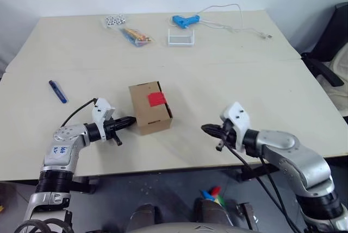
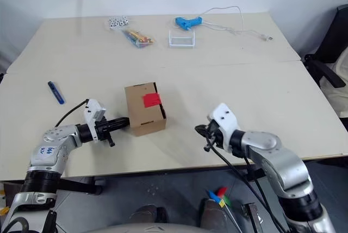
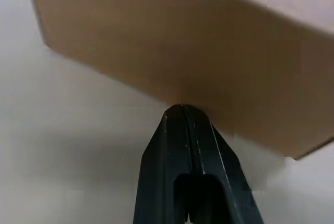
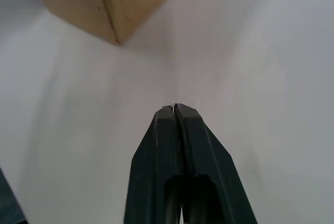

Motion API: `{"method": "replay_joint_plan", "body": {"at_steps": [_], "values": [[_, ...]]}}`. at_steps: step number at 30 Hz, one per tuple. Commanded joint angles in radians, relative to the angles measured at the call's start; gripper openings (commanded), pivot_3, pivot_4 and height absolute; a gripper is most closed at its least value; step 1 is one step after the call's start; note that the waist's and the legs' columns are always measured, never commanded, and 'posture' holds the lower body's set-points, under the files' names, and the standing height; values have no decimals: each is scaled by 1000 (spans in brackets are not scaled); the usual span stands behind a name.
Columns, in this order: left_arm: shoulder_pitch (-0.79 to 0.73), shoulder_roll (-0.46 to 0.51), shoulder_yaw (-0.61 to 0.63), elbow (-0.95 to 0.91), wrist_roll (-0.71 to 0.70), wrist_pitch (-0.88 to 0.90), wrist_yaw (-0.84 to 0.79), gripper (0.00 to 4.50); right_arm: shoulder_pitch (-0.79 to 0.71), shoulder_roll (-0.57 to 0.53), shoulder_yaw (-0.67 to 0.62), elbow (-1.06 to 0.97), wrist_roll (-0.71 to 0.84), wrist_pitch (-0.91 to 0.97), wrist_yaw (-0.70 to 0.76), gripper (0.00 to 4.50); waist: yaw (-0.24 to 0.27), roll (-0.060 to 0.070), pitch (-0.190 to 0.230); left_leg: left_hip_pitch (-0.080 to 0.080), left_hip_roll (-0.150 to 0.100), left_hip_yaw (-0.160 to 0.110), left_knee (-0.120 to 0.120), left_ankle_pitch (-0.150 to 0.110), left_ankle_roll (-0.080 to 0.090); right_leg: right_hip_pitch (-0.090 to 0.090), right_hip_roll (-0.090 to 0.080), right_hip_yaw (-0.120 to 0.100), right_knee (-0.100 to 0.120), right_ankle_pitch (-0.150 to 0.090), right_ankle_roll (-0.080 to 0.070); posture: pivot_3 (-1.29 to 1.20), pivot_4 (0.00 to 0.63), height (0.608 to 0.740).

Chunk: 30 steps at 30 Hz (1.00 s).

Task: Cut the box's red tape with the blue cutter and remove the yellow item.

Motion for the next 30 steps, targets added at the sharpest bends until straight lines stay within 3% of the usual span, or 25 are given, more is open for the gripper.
{"method": "replay_joint_plan", "body": {"at_steps": [1, 15, 25, 30], "values": [[-27, -4, -20, -30, -26, 26, -41, 0, -61, 36, 59, 23, -20, 4, -10, 28, 1, 0, 0, 0, 0, 0, 0, 0, 0, 0, 0, 0, 0, 0, 0, 0, 150, 740], [-5, -122, -153, -247, -74, 125, -67, 0, -174, 51, 79, 211, -150, -134, -15, 28, 3, 0, 0, -2, -1, 0, 0, 0, 0, 0, 0, -1, 0, 0, 1, 0, 150, 740], [-18, -84, 66, -150, -55, 68, 159, 0, -133, 31, 19, 143, -148, -106, -28, 28, 1, 0, 0, -2, 0, -1, 0, 0, 0, 0, 0, -1, 0, 0, 1, 0, 150, 740], [-146, -72, 156, 18, -41, 16, 278, 0, -105, 41, 16, 101, -144, -72, -41, 28, 10, -2, 1, -2, -1, -1, 1, 0, 0, 0, 0, -1, 0, 0, 1, 0, 150, 740]]}}
